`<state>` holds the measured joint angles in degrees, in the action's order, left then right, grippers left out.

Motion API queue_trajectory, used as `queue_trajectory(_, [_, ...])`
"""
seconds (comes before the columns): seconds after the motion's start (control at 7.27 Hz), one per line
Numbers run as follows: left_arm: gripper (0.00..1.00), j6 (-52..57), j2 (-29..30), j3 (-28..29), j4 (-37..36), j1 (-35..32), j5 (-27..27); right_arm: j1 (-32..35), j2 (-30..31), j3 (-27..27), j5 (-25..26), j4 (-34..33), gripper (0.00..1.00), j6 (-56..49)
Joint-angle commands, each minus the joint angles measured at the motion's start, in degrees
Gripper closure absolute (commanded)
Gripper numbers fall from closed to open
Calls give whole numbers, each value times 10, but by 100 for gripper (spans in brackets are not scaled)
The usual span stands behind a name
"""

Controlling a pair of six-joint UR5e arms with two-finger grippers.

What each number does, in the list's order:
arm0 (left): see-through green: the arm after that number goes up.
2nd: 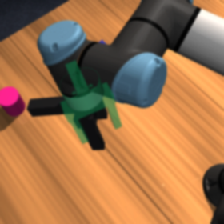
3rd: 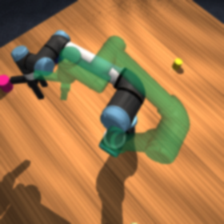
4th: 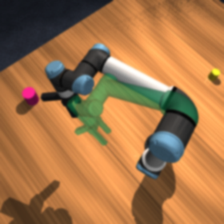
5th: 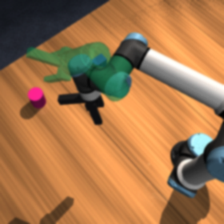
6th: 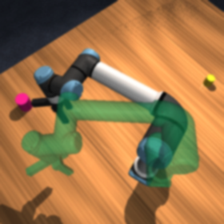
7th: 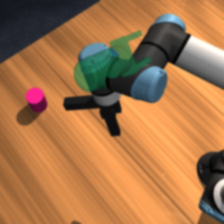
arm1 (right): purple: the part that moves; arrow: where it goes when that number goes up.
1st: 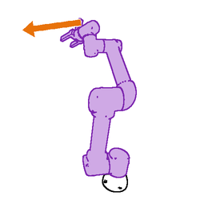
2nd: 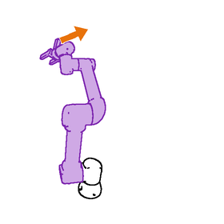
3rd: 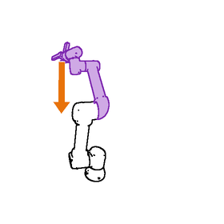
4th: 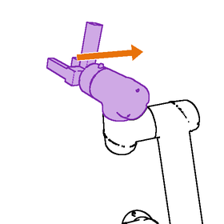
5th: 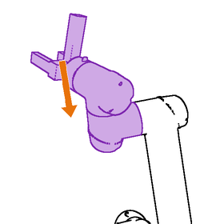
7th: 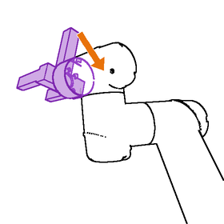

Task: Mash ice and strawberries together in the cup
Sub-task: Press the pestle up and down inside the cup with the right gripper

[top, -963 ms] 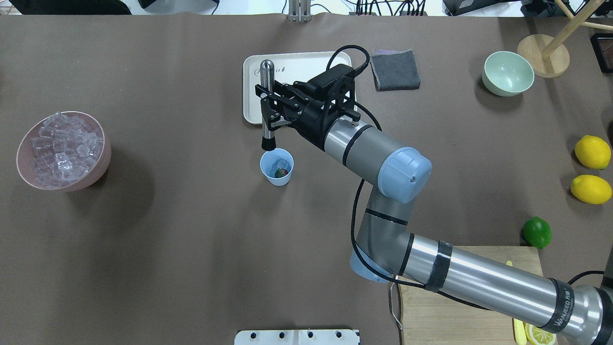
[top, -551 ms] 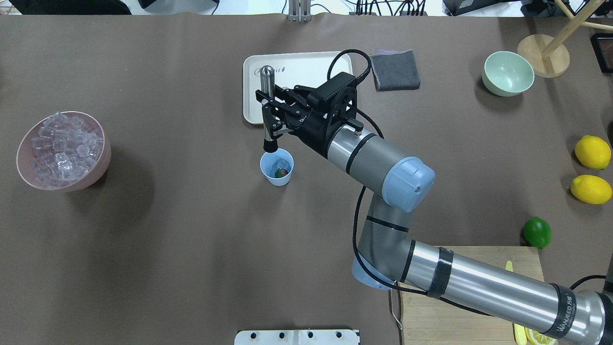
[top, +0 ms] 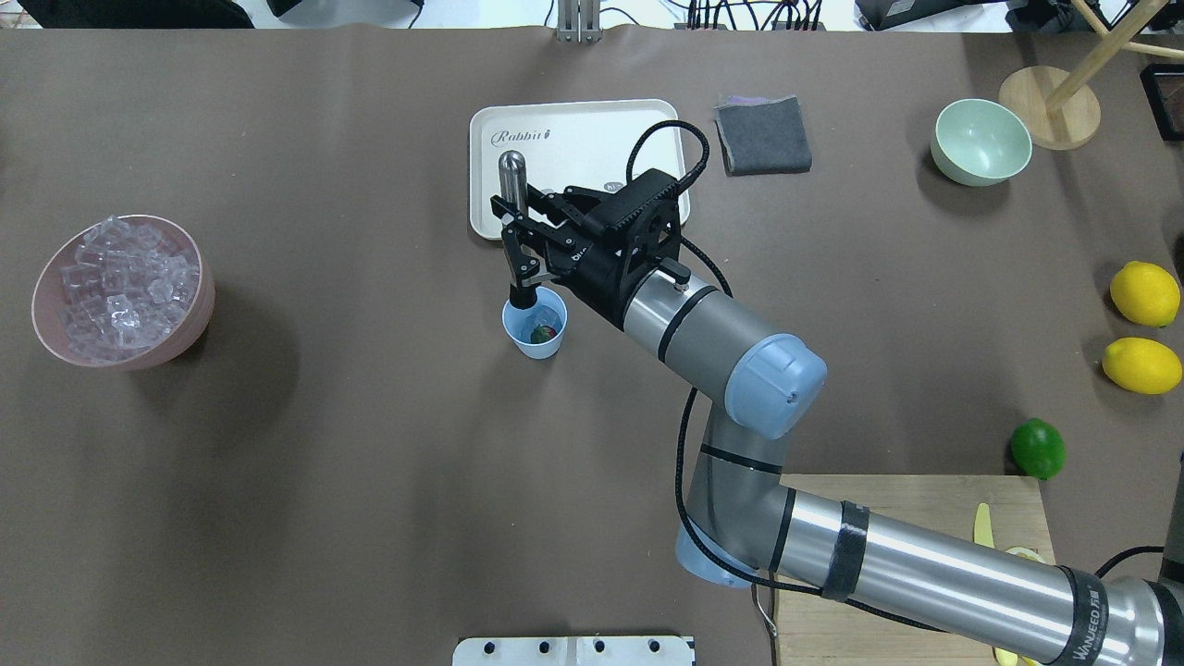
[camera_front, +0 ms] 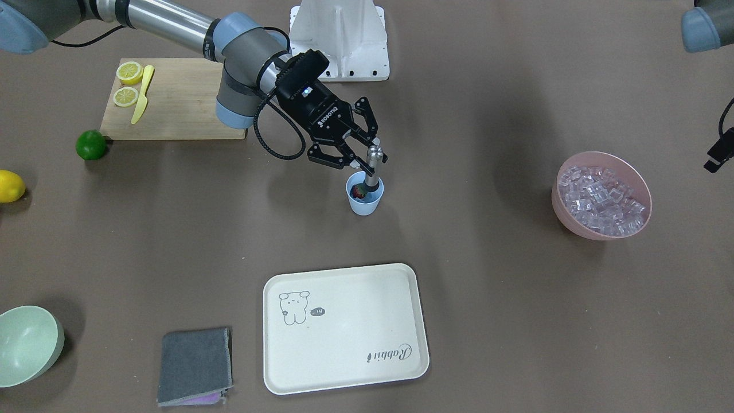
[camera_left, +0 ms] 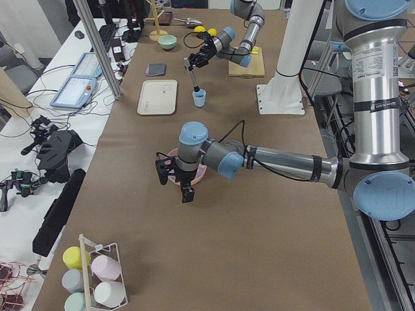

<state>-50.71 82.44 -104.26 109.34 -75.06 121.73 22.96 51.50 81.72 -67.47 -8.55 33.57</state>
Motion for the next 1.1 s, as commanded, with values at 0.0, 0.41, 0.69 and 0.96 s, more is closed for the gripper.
queue_trajectory(0.0, [3, 0, 0, 3, 0, 0, 0, -11, 6, -2, 11, 0, 100, -1])
queue_trajectory(0.41, [3, -21, 0, 0, 2, 0, 0, -11, 18, -7, 12, 0, 100, -2])
queue_trajectory(0.69, [3, -26, 1, -2, 3, 0, 0, -15, 26, -8, 12, 1, 100, -1])
queue_trajectory(0.96, [3, -26, 1, -1, 3, 0, 0, -30, 26, -15, 32, 1, 100, 0])
